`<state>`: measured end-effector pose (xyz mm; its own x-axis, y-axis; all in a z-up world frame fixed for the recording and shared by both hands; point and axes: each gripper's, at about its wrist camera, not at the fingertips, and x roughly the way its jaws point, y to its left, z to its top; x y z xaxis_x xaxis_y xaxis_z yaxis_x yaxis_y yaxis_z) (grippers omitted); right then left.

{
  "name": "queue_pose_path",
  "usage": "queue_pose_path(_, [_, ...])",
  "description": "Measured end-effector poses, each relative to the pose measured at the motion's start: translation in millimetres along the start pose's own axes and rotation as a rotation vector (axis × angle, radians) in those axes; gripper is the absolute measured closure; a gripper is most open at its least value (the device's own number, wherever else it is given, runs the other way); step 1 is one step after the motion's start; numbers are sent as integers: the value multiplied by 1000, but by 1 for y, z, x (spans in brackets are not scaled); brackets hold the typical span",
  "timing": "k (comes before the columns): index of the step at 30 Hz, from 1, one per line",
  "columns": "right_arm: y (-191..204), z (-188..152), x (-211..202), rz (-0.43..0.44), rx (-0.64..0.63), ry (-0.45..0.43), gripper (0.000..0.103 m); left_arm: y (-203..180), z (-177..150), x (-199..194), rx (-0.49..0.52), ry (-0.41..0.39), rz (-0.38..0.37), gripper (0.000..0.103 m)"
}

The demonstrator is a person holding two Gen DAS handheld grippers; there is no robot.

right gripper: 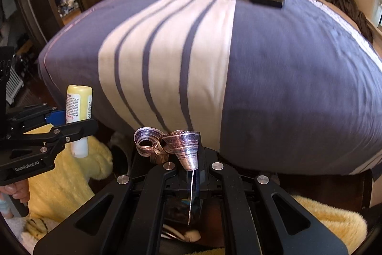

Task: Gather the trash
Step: 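Carry the lotion bottle and ribbon bow down to the bin with both tools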

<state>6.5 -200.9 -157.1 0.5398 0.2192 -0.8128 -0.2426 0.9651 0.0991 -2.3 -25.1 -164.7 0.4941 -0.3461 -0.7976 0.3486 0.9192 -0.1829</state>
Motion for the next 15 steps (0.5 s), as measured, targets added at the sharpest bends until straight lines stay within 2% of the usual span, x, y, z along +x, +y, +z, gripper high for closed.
queue_pose_path(15, [2,-47,71,1,48,196,100,14,-47,82,-53,204,-40,72])
